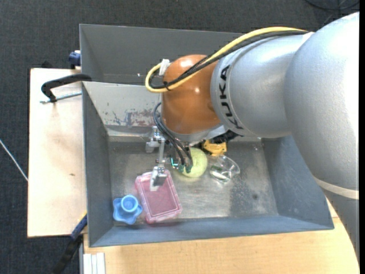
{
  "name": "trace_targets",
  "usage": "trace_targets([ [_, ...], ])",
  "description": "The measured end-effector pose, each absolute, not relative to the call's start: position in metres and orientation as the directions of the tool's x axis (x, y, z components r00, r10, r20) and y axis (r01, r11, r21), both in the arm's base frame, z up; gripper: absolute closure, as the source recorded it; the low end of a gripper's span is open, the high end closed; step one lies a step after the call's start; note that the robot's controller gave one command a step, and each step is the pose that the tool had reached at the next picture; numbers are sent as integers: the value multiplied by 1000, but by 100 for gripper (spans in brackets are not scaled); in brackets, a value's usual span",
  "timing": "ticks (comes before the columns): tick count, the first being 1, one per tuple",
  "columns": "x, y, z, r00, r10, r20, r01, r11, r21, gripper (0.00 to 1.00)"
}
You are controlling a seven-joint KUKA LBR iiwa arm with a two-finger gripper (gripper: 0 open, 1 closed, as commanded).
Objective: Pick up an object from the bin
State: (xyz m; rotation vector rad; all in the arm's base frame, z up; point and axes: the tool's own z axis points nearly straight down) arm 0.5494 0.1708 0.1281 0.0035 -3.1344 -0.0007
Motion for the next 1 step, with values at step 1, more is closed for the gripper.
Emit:
trace_targets([
  [1,551,170,132,-1000,-1,1,-1,1000,2,0],
])
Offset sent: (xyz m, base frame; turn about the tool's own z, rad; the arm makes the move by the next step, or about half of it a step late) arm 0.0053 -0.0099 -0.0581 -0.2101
